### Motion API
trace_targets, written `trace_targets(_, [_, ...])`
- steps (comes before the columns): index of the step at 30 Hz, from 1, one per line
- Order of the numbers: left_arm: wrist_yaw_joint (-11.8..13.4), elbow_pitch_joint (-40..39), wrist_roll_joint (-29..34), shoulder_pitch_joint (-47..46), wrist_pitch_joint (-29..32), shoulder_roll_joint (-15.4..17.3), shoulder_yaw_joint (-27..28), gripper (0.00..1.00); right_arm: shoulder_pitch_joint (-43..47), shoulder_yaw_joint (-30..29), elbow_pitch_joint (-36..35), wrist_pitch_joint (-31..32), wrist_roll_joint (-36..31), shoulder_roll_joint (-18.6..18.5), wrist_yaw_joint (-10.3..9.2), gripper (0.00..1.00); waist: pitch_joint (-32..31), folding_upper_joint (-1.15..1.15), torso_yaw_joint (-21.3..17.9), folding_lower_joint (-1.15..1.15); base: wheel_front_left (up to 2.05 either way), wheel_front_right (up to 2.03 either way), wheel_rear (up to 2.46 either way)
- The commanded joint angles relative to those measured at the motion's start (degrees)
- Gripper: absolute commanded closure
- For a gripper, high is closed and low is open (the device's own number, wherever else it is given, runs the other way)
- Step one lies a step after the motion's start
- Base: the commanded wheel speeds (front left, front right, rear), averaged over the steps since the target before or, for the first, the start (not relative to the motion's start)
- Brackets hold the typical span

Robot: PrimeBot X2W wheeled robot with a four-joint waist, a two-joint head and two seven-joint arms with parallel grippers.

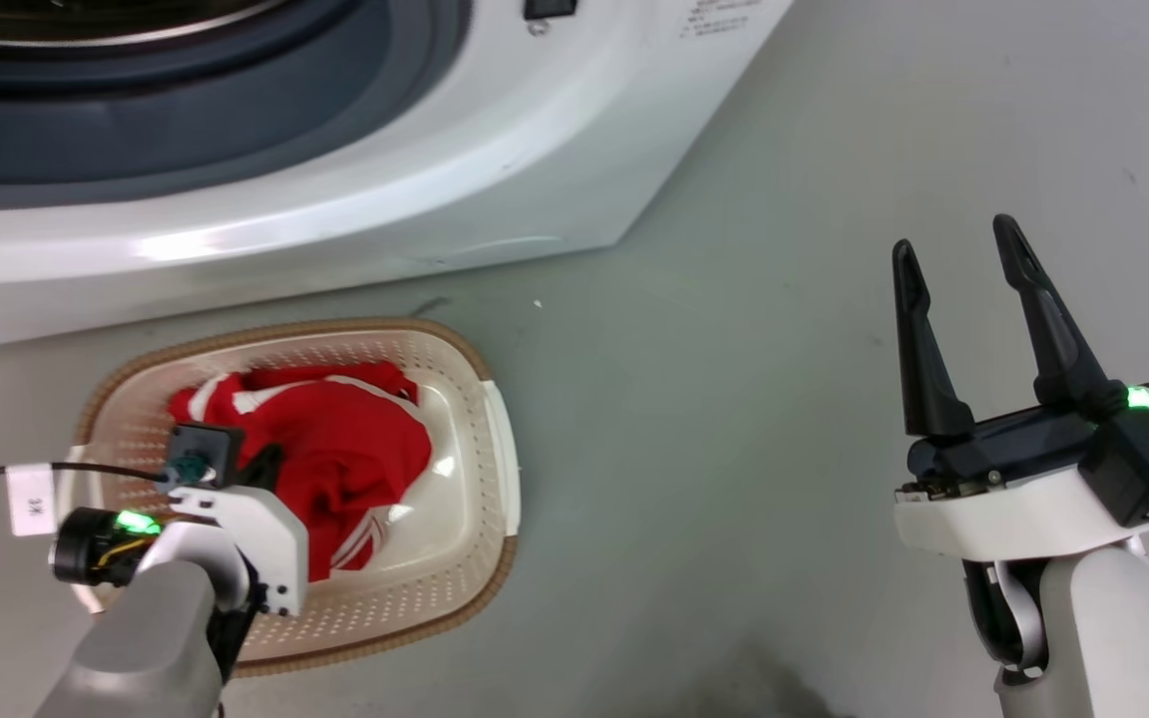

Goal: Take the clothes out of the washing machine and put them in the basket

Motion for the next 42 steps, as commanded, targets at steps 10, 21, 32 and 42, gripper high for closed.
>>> trace_targets(10, [1.0,8.0,-1.0,-5.6,-2.3,-0.7,2.5,1.00,-1.3,0.1,-1.3,-0.1,1.3,0.1,-0.06,0.00,6.7,0.00,-4.3,-0.01,0.00,0.00,0.00])
trace_targets(21, [2.5,5.2,0.0,-4.5,-2.3,-1.9,5.0,0.00,-1.8,-0.4,-0.3,-0.1,0.4,0.1,-0.06,0.00,4.0,0.00,-2.2,-0.01,0.00,0.00,0.00])
trace_targets(32, [4.3,-13.6,5.0,1.5,-2.3,-3.5,14.9,0.00,-0.2,-1.8,1.6,-0.1,-0.9,0.1,-0.05,0.00,-5.1,0.00,3.1,-0.01,0.00,0.00,0.00])
trace_targets(42, [4.5,-36.1,14.0,11.6,-2.3,-8.2,26.7,0.00,1.6,-4.2,2.9,-0.1,-2.8,0.1,-0.06,0.00,-12.0,0.00,8.2,-0.01,0.00,0.00,0.00])
